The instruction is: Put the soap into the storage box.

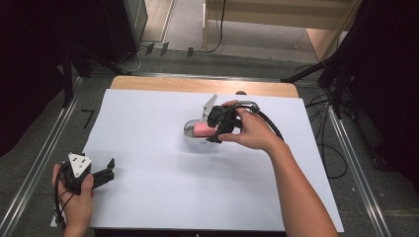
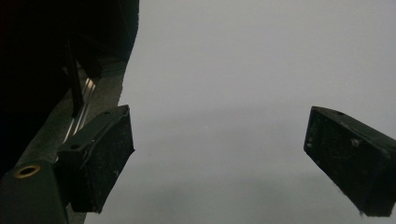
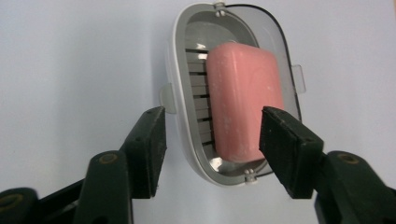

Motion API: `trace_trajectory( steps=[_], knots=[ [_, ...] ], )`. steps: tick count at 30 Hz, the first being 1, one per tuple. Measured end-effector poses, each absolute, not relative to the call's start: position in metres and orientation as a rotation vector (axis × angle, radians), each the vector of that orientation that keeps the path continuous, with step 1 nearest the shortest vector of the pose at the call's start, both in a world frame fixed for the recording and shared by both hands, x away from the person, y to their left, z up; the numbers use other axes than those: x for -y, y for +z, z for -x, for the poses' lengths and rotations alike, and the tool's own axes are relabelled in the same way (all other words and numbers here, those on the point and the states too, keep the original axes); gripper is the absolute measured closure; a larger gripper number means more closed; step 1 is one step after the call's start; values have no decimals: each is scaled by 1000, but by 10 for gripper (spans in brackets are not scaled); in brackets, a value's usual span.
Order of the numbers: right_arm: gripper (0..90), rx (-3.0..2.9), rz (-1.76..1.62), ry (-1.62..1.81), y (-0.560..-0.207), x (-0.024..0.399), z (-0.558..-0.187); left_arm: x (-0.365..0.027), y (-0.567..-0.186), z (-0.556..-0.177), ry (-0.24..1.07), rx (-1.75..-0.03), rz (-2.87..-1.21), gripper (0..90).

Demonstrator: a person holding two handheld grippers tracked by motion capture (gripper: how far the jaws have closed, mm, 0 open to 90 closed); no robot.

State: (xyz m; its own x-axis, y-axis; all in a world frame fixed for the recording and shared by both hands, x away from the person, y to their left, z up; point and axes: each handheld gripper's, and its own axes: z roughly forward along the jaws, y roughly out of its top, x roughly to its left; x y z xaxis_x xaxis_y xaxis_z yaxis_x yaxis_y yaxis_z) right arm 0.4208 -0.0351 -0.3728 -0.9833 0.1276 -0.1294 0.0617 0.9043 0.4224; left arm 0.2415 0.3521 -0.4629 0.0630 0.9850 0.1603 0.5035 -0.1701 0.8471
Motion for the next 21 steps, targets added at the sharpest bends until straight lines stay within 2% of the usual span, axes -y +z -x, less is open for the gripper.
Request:
trace_trajectory(
  steps=[5, 10, 11, 15, 17, 21],
  knots=[
    [391, -2911, -243, 719, -367, 45, -421, -352, -463, -241, 1024, -1491, -1739, 90],
    [347, -2860, -352, 762, -366, 61, -416, -352, -463, -242, 1026, -1490, -1743, 90],
    [306, -2856, -377, 763, -367, 68, -415, -352, -463, -242, 1027, -1490, -1743, 90],
    [256, -2846, -416, 769, -369, 77, -412, -352, -463, -242, 1029, -1491, -1743, 90],
    [176, -2837, -479, 783, -371, 87, -410, -351, -463, -242, 1030, -1492, -1744, 89],
    [138, -2765, -591, 775, -372, 98, -403, -351, -463, -242, 1030, -1491, -1743, 90]
  ],
)
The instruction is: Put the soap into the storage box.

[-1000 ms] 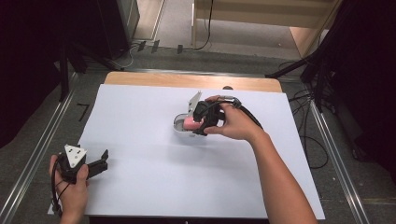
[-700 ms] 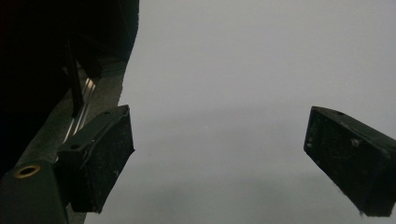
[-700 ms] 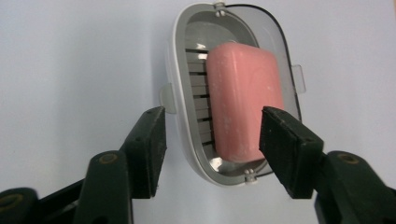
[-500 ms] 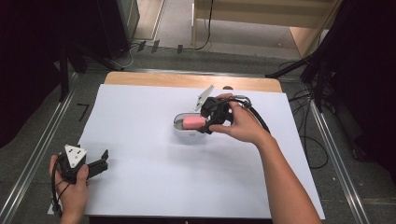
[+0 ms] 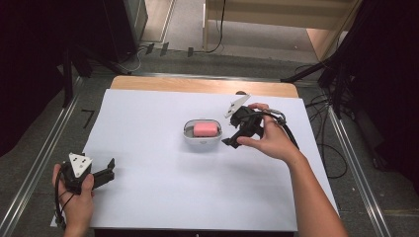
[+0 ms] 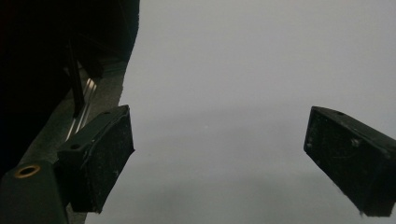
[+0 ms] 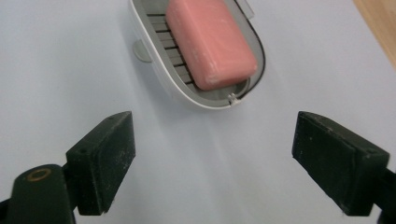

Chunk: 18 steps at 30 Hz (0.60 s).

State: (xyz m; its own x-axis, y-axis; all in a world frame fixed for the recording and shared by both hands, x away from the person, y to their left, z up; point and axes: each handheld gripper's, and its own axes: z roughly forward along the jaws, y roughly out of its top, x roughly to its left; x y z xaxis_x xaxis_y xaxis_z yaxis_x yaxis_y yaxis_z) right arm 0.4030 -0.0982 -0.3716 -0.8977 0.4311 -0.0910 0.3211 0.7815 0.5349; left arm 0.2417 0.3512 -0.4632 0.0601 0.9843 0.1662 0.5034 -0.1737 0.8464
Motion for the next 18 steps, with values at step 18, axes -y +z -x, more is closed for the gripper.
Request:
trace_trajectory(
  steps=[18],
  knots=[
    [0, -2624, -867, 798, -391, 140, -383, -351, -463, -242, 1036, -1489, -1742, 90]
  ],
)
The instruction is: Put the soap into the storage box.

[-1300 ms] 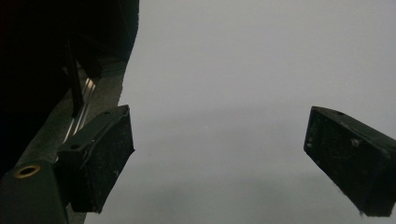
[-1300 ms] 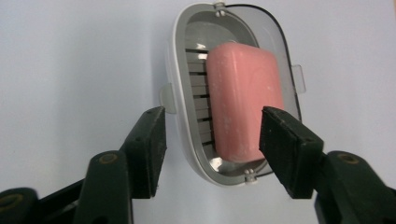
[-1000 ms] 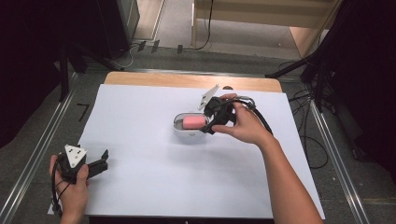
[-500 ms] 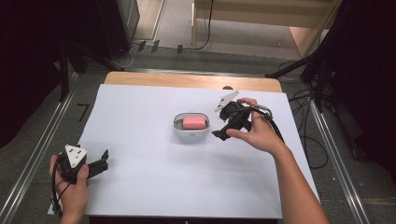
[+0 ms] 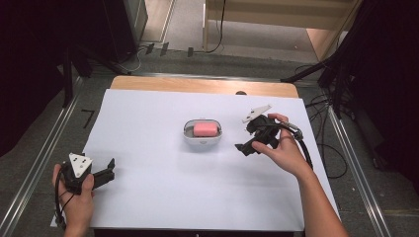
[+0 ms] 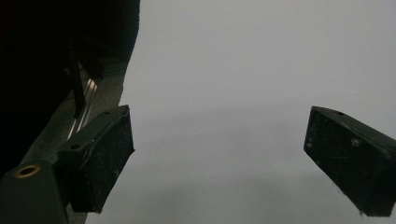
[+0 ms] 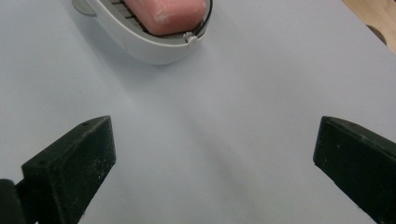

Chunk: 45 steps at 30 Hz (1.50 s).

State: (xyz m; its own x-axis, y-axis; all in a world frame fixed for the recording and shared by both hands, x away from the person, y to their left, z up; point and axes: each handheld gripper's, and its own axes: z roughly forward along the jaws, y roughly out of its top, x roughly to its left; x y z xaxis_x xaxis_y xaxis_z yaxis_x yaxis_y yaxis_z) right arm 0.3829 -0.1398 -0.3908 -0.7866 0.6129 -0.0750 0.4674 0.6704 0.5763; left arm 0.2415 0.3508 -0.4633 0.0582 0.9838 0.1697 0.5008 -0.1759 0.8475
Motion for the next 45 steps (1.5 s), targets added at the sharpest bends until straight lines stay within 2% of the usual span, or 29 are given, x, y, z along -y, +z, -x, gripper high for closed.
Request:
trace_trajectory(
  steps=[45],
  knots=[
    [0, -2337, -1243, 1003, -445, 238, -319, -350, -463, -241, 1045, -1486, -1745, 90]
  ],
)
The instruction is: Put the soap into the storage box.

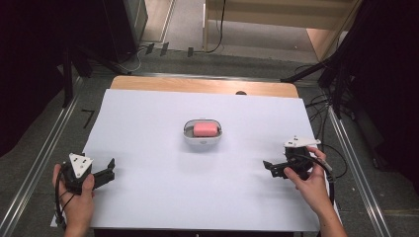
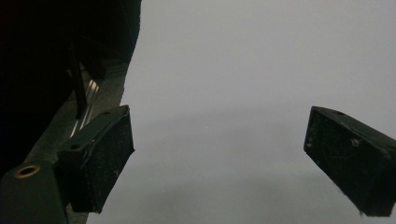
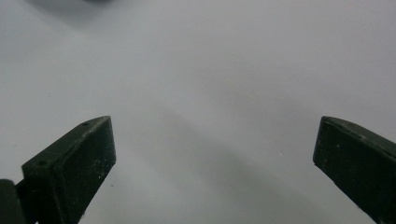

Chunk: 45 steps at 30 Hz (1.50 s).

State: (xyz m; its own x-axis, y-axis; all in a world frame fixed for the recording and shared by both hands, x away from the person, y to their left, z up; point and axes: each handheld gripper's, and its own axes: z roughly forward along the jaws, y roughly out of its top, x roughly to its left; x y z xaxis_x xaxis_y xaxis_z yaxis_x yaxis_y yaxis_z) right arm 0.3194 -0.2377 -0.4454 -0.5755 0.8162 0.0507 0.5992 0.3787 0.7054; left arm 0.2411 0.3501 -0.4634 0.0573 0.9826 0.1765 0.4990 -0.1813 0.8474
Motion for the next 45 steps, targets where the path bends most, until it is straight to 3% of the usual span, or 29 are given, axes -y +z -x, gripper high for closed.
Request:
trace_trajectory(
  steps=[45],
  knots=[
    [0, -1916, -1552, 1145, -482, 337, -236, -351, -463, -240, 1051, -1482, -1736, 90]
  ],
)
